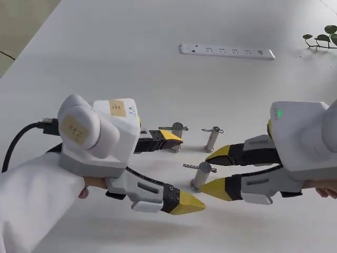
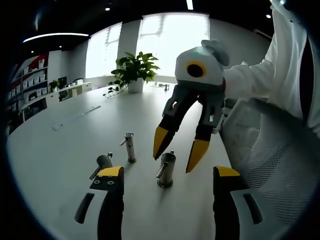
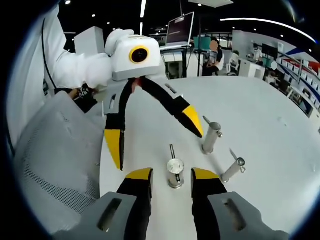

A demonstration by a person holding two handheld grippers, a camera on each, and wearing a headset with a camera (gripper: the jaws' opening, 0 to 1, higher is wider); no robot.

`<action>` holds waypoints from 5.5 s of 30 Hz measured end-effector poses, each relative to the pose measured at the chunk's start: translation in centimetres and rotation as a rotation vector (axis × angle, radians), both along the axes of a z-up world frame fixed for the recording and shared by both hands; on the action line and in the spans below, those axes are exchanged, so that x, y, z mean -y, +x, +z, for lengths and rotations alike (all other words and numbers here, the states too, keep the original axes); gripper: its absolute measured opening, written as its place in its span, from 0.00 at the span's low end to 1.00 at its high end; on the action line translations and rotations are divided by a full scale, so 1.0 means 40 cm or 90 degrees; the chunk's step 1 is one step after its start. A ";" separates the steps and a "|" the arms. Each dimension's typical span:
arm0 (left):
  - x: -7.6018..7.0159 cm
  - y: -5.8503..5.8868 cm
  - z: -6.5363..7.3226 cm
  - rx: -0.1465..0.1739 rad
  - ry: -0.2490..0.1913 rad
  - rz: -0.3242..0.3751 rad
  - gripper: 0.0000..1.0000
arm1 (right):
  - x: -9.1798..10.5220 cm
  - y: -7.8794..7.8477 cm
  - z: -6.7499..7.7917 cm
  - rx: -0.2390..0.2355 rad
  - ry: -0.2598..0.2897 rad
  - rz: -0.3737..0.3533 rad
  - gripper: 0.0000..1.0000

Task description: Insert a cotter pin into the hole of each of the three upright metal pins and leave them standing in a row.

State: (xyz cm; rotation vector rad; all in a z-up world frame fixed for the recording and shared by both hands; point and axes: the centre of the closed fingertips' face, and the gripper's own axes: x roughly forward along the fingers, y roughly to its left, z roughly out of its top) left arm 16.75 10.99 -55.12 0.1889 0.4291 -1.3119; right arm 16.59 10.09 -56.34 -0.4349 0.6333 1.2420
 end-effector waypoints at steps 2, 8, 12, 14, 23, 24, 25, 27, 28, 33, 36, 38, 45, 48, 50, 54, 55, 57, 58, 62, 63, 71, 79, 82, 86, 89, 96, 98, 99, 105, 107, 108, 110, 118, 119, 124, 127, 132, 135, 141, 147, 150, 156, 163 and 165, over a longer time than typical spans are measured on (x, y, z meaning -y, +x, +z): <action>-0.009 0.001 -0.002 0.004 -0.001 0.007 0.83 | -0.004 0.003 0.000 -0.001 0.002 -0.001 0.25; -0.043 0.006 -0.017 0.004 0.006 0.036 0.96 | -0.010 0.008 -0.005 -0.005 0.002 0.000 0.24; -0.055 -0.004 -0.018 -0.013 -0.007 0.043 0.99 | -0.013 0.009 -0.008 -0.007 0.001 0.002 0.23; -0.058 -0.009 -0.019 -0.018 -0.009 0.045 0.99 | -0.015 0.010 -0.009 -0.008 0.001 0.003 0.22; -0.075 -0.006 0.001 -0.019 -0.027 0.091 0.99 | -0.027 0.010 -0.015 -0.021 0.003 0.005 0.14; -0.076 -0.006 0.003 -0.019 -0.029 0.094 0.99 | -0.028 0.011 -0.015 -0.025 0.006 0.002 0.14; -0.078 -0.008 0.004 -0.020 -0.031 0.096 0.99 | -0.027 0.012 -0.015 -0.025 0.006 0.003 0.14; -0.080 -0.012 0.003 -0.020 -0.030 0.098 0.99 | -0.025 0.015 -0.016 -0.019 0.003 0.004 0.11; -0.082 -0.016 0.002 -0.021 -0.028 0.098 0.99 | -0.025 0.016 -0.016 -0.017 0.001 0.005 0.10; -0.088 -0.030 -0.003 -0.030 -0.026 0.099 0.99 | -0.024 0.015 -0.016 -0.016 0.002 0.007 0.10; -0.091 -0.035 -0.009 -0.031 -0.020 0.098 0.99 | -0.025 0.015 -0.015 -0.009 0.000 0.009 0.09; -0.091 -0.036 -0.010 -0.036 -0.022 0.100 0.99 | -0.024 0.013 -0.014 0.008 -0.008 0.019 0.09; -0.093 -0.037 -0.009 -0.037 -0.021 0.101 0.98 | -0.021 0.016 -0.013 0.026 -0.018 0.020 0.08; -0.093 -0.035 -0.007 -0.039 -0.023 0.103 0.98 | -0.014 0.018 -0.015 0.030 -0.022 0.023 0.08; -0.093 -0.034 -0.005 -0.038 -0.023 0.103 0.97 | -0.005 0.018 -0.014 0.030 -0.026 0.027 0.08; -0.094 -0.034 -0.010 -0.049 -0.019 0.102 0.97 | 0.020 0.027 -0.006 0.039 -0.027 0.033 0.08; -0.095 -0.033 -0.010 -0.050 -0.019 0.103 0.97 | 0.031 0.034 -0.001 0.041 -0.024 0.031 0.08; -0.094 -0.033 -0.010 -0.053 -0.019 0.102 0.97 | 0.052 0.049 0.005 0.050 -0.021 0.033 0.08; -0.094 -0.033 -0.010 -0.054 -0.020 0.103 0.98 | 0.066 0.061 0.001 0.052 -0.019 0.033 0.08; -0.096 -0.036 -0.008 -0.064 -0.018 0.104 0.99 | 0.106 0.085 0.005 0.060 -0.015 0.040 0.08; -0.097 -0.036 -0.007 -0.065 -0.017 0.104 0.99 | 0.119 0.094 0.007 0.059 -0.013 0.040 0.08; -0.104 -0.036 0.001 -0.072 -0.019 0.121 0.99 | 0.178 0.153 0.020 0.078 -0.024 0.042 0.08; -0.124 -0.035 0.001 -0.086 -0.023 0.155 0.99 | 0.212 0.192 0.014 0.082 -0.031 0.041 0.08; -0.140 -0.032 -0.009 -0.092 -0.014 0.167 0.99 | 0.221 0.200 0.013 0.078 -0.025 0.042 0.08; -0.153 -0.032 -0.016 -0.099 -0.005 0.182 0.99 | 0.225 0.202 0.010 0.070 -0.015 0.047 0.08; -0.156 -0.030 -0.013 -0.103 -0.006 0.191 0.99 | 0.224 0.200 0.005 0.063 -0.007 0.054 0.08; -0.152 -0.024 -0.004 -0.100 -0.011 0.202 0.98 | 0.219 0.201 0.000 0.057 0.000 0.065 0.08; -0.149 -0.025 -0.003 -0.100 -0.008 0.201 0.98 | 0.218 0.203 0.001 0.055 0.003 0.065 0.08; -0.148 -0.026 -0.002 -0.100 -0.008 0.200 0.98 | 0.218 0.203 0.001 0.055 0.003 0.066 0.08; -0.145 -0.027 -0.001 -0.104 -0.010 0.204 0.99 | 0.219 0.206 0.003 0.061 0.019 0.073 0.09; -0.145 -0.029 -0.003 -0.103 -0.007 0.202 0.99 | 0.220 0.206 0.003 0.063 0.017 0.070 0.09; -0.144 -0.030 -0.002 -0.103 -0.008 0.202 0.99 | 0.220 0.205 0.003 0.061 0.018 0.068 0.09; -0.142 -0.031 -0.001 -0.104 -0.009 0.202 0.99 | 0.219 0.202 0.005 0.056 0.026 0.066 0.14; -0.134 -0.023 0.038 -0.087 -0.044 0.228 0.99 | 0.218 0.179 0.078 0.031 0.097 -0.012 0.50; -0.134 -0.024 0.043 -0.085 -0.049 0.229 0.99 | 0.220 0.170 0.084 0.022 0.106 -0.023 0.55; -0.133 -0.033 0.061 -0.081 -0.064 0.234 0.99 | 0.233 0.121 0.120 0.007 0.144 -0.057 0.70; -0.134 -0.040 0.075 -0.077 -0.075 0.240 0.99 | 0.251 0.087 0.126 0.010 0.133 -0.079 0.75; -0.138 -0.060 0.084 -0.098 -0.092 0.254 0.99 | 0.280 0.052 0.134 0.018 0.122 -0.127 0.77; -0.145 -0.065 0.086 -0.093 -0.103 0.268 0.99 | 0.297 0.023 0.143 0.008 0.134 -0.171 0.83; -0.160 -0.086 0.084 -0.098 -0.115 0.289 0.99 | 0.337 -0.004 0.126 -0.004 0.109 -0.235 0.89; -0.176 -0.107 0.088 -0.098 -0.121 0.319 0.99 | 0.382 -0.038 0.094 -0.018 0.081 -0.292 0.93; -0.177 -0.122 0.089 -0.102 -0.125 0.324 0.99 | 0.399 -0.059 0.080 -0.031 0.069 -0.310 0.94; -0.186 -0.153 0.083 -0.112 -0.118 0.335 0.99 | 0.407 -0.102 0.069 -0.047 0.054 -0.332 0.96; -0.199 -0.174 0.080 -0.117 -0.105 0.342 0.99 | 0.385 -0.126 0.066 -0.055 0.051 -0.339 0.96; -0.202 -0.178 0.078 -0.119 -0.100 0.343 0.99 | 0.376 -0.133 0.064 -0.057 0.050 -0.336 0.96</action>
